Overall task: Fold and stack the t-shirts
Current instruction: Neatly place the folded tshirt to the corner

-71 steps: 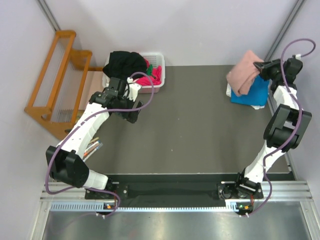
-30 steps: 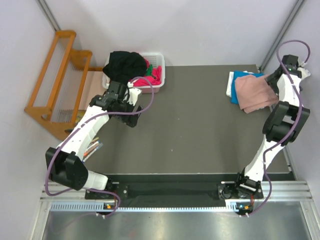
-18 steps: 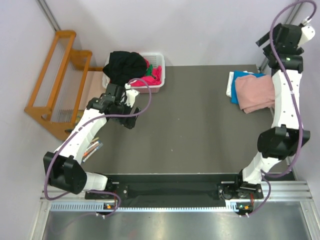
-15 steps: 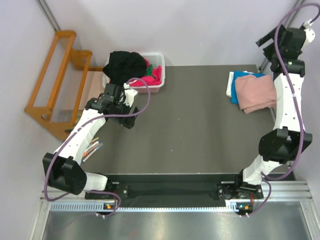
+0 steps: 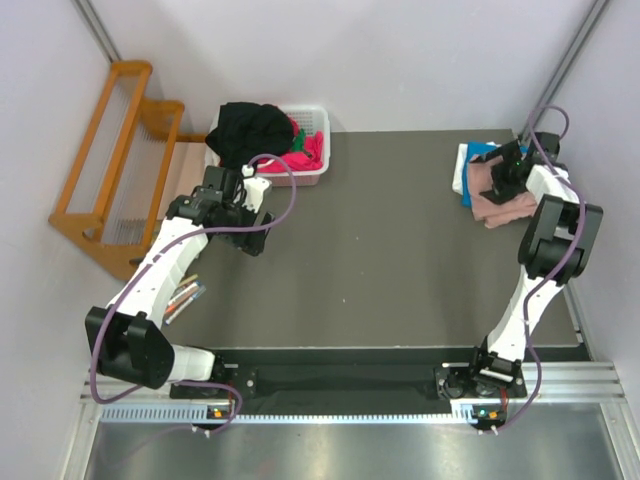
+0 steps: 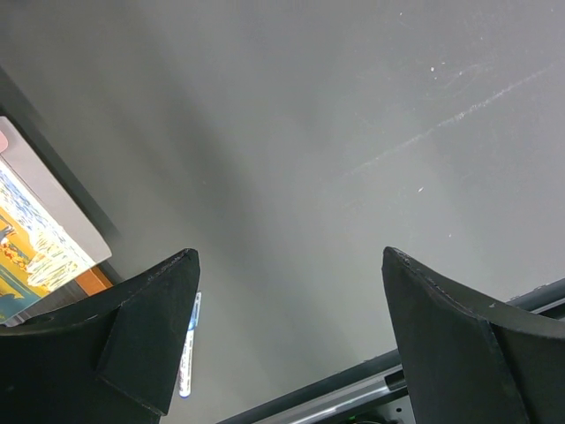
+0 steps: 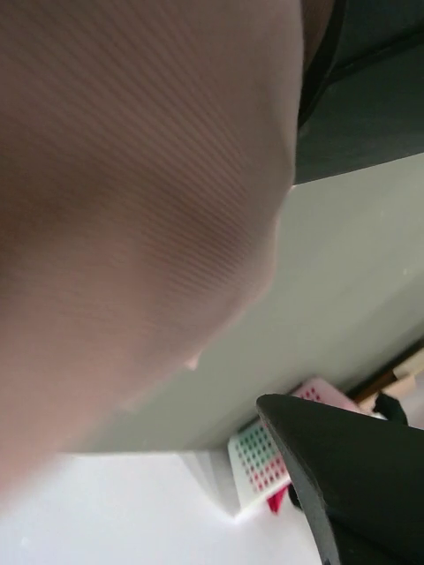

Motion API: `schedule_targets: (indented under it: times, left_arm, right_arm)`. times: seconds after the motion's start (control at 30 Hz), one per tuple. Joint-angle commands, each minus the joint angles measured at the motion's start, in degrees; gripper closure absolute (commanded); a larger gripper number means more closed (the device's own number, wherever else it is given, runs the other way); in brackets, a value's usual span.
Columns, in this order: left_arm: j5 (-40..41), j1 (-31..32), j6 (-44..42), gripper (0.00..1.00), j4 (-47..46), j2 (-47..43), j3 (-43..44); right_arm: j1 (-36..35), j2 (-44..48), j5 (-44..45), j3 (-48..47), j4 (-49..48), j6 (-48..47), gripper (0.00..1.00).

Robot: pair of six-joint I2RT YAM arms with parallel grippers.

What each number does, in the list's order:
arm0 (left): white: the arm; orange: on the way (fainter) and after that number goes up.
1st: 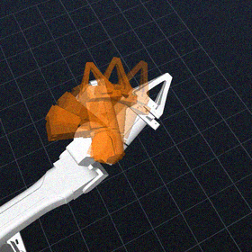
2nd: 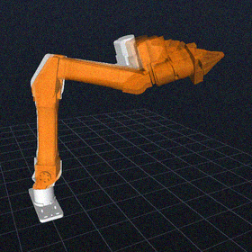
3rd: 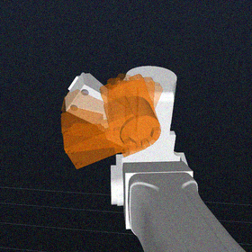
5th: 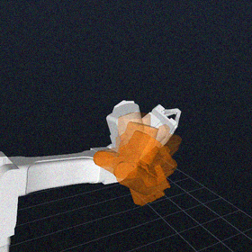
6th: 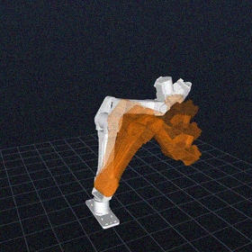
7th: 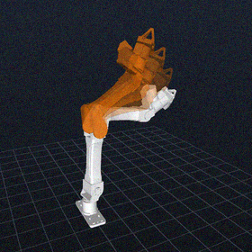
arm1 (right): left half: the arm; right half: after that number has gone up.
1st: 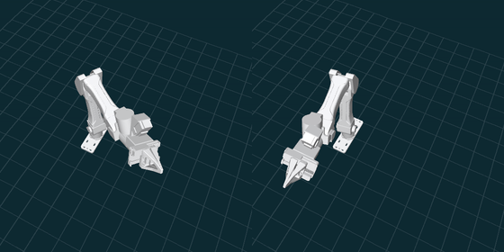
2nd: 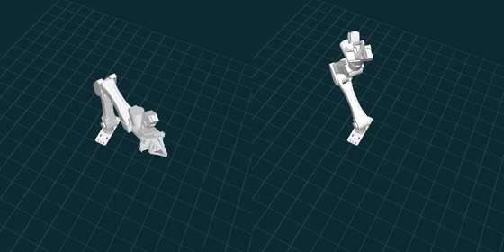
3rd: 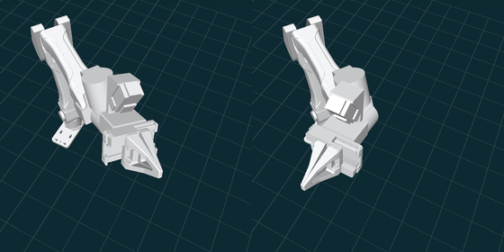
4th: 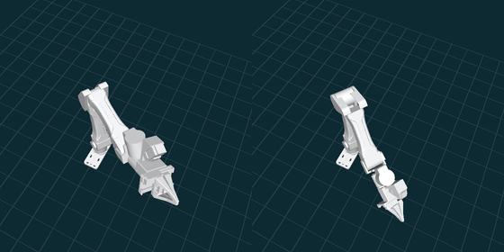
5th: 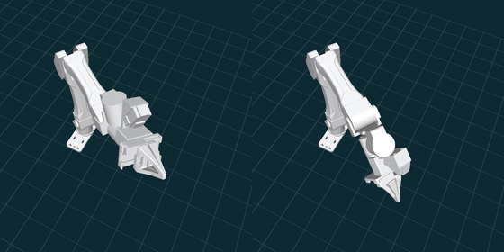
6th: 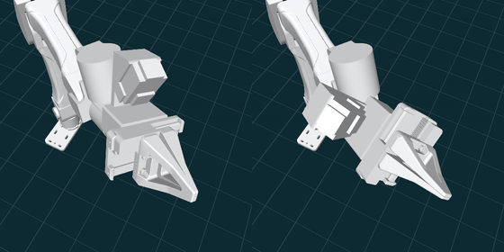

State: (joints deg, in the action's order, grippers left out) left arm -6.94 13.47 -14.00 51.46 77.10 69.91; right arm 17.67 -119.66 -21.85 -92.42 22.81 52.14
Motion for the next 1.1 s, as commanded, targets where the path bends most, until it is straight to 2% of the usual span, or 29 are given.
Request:
schedule_targets:
  times: [0.0,0.13,0.27,0.37,0.5,0.63,0.87,1.07]
  left_arm:
    - [-1.15,-0.47,-1.03,0.11,-1.1,-0.64,0.93]
    - [-1.06,-0.47,-0.86,0.11,-0.22,-0.55,1.98]
    - [-0.62,-0.47,-0.77,0.11,0.22,-0.37,2.51]
    - [-0.71,-0.47,-0.42,0.11,1.01,-0.11,3.39]
    - [-1.15,-0.47,0.29,0.11,1.53,-0.19,4.01]
    - [-0.88,-0.47,0.38,0.11,1.62,-0.28,3.92]
    - [-0.53,-0.47,0.2,0.11,2.24,-0.28,3.74]
    - [-0.09,-0.47,0.11,0.11,2.15,-0.55,3.39]
  right_arm:
    - [1.66,-5.3,-5.04,-6.71,-2.07,2.26,0.0]
    - [2.28,-9.81,-8.29,-7.87,1.1,0.51,0.0]
    - [2.02,-3.59,-8.65,-6.36,-3.2,-0.2,0.0]
    - [2.1,-1.64,-10.84,-11.36,-1.89,-0.37,0.0]
    - [2.37,-1.19,-14.26,-16.73,-2.5,1.9,0.0]
    - [2.81,-1.54,-16.21,-17.26,-5.05,4.28,0.0]
    - [3.86,-6.73,-19.28,-17.27,-8.66,7.1,0.0]
    - [4.21,-10.24,-18.32,-15.68,-9.19,6.57,0.0]
